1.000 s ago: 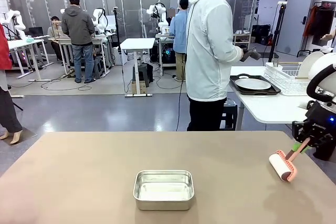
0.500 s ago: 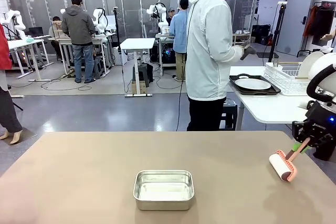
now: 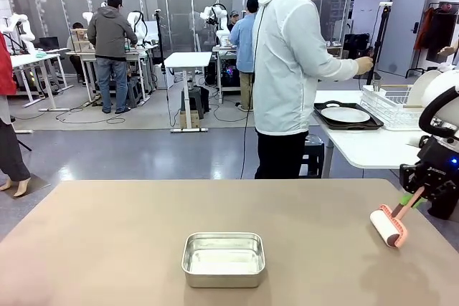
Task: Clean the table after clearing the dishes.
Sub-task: When the right (or left) Handle tray is removed, use the right hand (or left hand) to clean the right (or left) side of the table with the Lint Roller.
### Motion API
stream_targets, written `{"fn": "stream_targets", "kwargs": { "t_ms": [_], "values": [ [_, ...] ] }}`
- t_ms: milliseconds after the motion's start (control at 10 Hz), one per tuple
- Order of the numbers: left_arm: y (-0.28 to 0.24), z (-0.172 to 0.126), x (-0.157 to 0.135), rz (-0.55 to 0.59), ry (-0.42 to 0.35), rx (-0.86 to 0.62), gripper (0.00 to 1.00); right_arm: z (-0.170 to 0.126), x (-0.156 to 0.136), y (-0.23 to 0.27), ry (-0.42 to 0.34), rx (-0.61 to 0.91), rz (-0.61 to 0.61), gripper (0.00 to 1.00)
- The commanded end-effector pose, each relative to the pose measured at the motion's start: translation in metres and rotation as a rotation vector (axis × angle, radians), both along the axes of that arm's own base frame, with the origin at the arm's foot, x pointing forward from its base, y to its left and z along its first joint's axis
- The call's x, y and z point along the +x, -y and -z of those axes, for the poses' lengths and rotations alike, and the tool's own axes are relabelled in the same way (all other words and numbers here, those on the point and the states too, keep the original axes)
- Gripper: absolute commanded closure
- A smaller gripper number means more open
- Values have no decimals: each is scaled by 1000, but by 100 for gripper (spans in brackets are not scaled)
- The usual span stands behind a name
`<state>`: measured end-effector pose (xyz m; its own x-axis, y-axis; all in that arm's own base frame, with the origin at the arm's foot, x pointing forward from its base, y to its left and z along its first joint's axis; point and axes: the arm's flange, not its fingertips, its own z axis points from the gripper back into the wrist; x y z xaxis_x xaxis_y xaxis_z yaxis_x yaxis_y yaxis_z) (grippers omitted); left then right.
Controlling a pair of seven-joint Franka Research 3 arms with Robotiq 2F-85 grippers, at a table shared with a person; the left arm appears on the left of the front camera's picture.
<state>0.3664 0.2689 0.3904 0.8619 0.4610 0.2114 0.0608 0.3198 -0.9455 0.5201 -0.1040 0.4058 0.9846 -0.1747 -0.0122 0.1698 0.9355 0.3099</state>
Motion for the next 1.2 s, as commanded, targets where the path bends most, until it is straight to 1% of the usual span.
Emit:
{"fn": "stream_targets", "kwargs": {
  "t_ms": [0, 100, 200, 300, 400, 500, 600, 800, 900, 1000, 1100],
  "values": [
    [0, -5, -3, -4, -8, -7, 0, -8, -1, 8, 27, -104, 2, 80],
    [0, -5, -3, -4, -8, -7, 0, -11, -3, 5, 48, -155, -7, 80],
    [0, -5, -3, -4, -8, -7, 0, -17, -6, 3, 59, -178, -15, 80],
    [0, -5, -3, -4, -8, -7, 0, -29, -10, 2, 81, -178, -22, 80],
    [0, -5, -3, -4, -8, -7, 0, -51, -15, -3, 115, -180, -52, 80],
    [0, -5, -3, -4, -8, -7, 0, -82, -23, -11, 170, -174, -120, 80],
    [0, -5, -3, -4, -8, -7, 0, -109, -31, -21, 199, -191, -202, 80],
    [0, -5, -3, -4, -8, -7, 0, -149, -43, -44, 229, -266, -281, 80],
    [0, -5, -3, -4, -8, -7, 0, -162, -49, -57, 253, -313, -296, 80],
    [0, -5, -3, -4, -8, -7, 0, -168, -52, -66, 266, -334, -282, 80],
    [0, -5, -3, -4, -8, -7, 0, -168, -54, -73, 269, -390, -232, 80]
  ]
}}
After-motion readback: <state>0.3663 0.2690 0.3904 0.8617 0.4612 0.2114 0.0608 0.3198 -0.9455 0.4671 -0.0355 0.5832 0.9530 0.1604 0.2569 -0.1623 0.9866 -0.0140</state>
